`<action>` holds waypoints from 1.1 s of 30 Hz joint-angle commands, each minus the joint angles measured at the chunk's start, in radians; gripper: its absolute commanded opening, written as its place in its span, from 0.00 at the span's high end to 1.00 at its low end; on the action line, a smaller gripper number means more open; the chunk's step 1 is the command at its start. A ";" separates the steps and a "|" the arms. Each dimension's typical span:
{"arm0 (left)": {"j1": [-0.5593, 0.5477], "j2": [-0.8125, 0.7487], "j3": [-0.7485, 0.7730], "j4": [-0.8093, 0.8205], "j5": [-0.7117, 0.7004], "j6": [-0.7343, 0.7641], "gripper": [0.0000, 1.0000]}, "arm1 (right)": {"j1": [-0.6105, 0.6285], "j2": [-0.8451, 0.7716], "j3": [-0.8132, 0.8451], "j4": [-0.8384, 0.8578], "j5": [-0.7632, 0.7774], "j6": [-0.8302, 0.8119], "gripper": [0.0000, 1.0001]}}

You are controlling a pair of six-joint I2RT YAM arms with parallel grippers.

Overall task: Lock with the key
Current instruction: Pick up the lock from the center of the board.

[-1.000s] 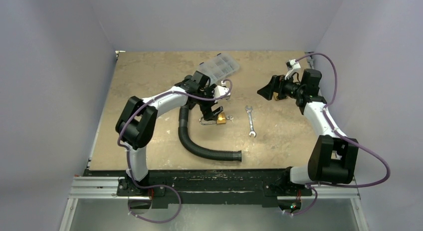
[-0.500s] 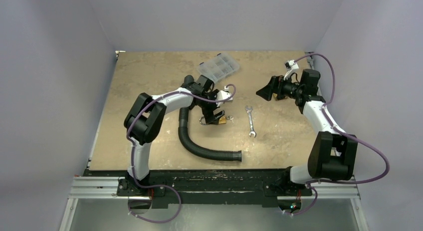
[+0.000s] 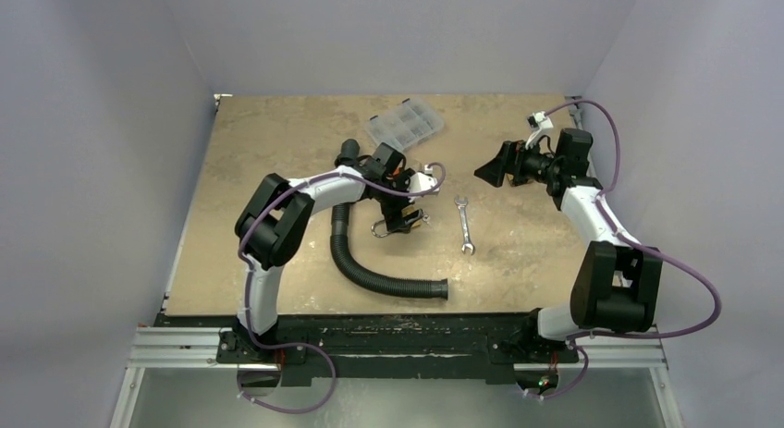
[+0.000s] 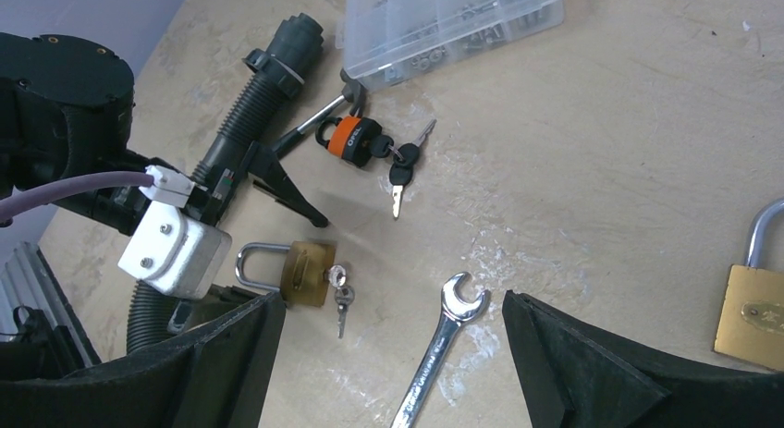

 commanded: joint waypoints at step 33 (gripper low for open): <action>-0.111 -0.222 -0.121 0.042 -0.211 0.078 0.70 | 0.066 0.080 -0.093 0.157 -0.201 0.141 0.01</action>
